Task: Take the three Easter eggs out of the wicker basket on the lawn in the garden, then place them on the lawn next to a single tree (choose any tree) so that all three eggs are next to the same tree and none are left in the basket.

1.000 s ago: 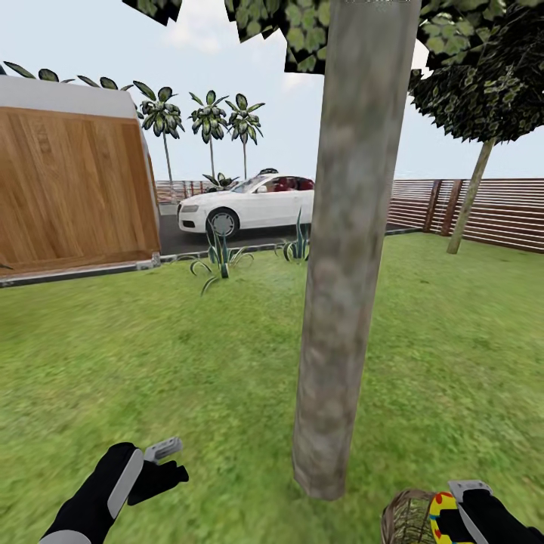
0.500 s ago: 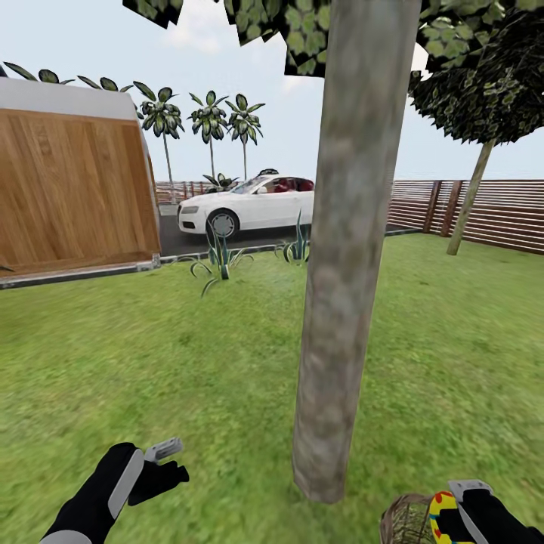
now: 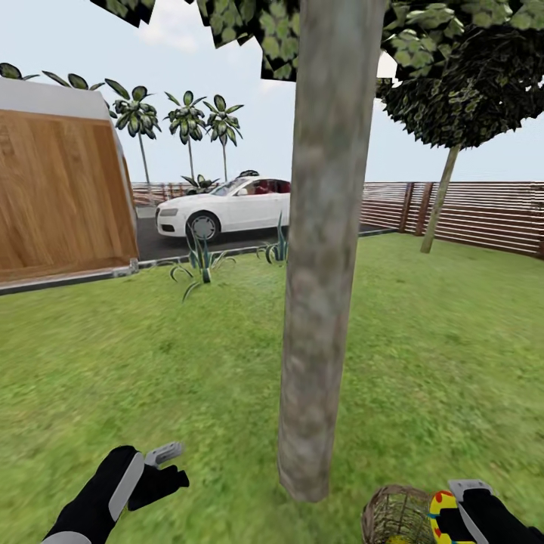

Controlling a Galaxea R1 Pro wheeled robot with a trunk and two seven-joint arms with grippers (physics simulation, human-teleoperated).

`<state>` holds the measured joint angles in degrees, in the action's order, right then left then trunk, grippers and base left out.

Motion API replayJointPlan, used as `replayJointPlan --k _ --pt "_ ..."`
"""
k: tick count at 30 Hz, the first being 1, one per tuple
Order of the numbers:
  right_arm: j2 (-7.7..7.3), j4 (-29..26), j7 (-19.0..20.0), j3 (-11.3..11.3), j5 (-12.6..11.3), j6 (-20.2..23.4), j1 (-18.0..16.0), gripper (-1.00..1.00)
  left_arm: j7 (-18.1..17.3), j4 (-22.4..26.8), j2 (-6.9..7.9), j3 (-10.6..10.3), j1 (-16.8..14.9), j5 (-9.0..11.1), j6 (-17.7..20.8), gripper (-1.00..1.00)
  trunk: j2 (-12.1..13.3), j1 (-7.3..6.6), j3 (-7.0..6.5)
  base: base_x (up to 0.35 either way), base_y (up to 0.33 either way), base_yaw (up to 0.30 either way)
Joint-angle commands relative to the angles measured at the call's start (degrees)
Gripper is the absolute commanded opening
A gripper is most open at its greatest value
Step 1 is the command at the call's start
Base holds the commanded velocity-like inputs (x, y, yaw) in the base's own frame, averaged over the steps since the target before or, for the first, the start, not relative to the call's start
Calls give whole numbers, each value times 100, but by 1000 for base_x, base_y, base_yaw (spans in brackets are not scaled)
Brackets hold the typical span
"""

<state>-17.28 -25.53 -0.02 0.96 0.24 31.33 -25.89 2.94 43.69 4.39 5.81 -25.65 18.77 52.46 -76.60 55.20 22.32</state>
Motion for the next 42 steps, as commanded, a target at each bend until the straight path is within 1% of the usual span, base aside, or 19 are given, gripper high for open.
replayJointPlan --k 1,42 --pt "-2 -10 2 9 2 30 -4 -100 31 9 0 8 -1 47 28 100 -4 0 3 0 0 -268" --pt "-23 -31 2 1 -6 22 -4 -100 31 0 0 8 -1 47 28 100 -4 0 -204 0 0 -259"
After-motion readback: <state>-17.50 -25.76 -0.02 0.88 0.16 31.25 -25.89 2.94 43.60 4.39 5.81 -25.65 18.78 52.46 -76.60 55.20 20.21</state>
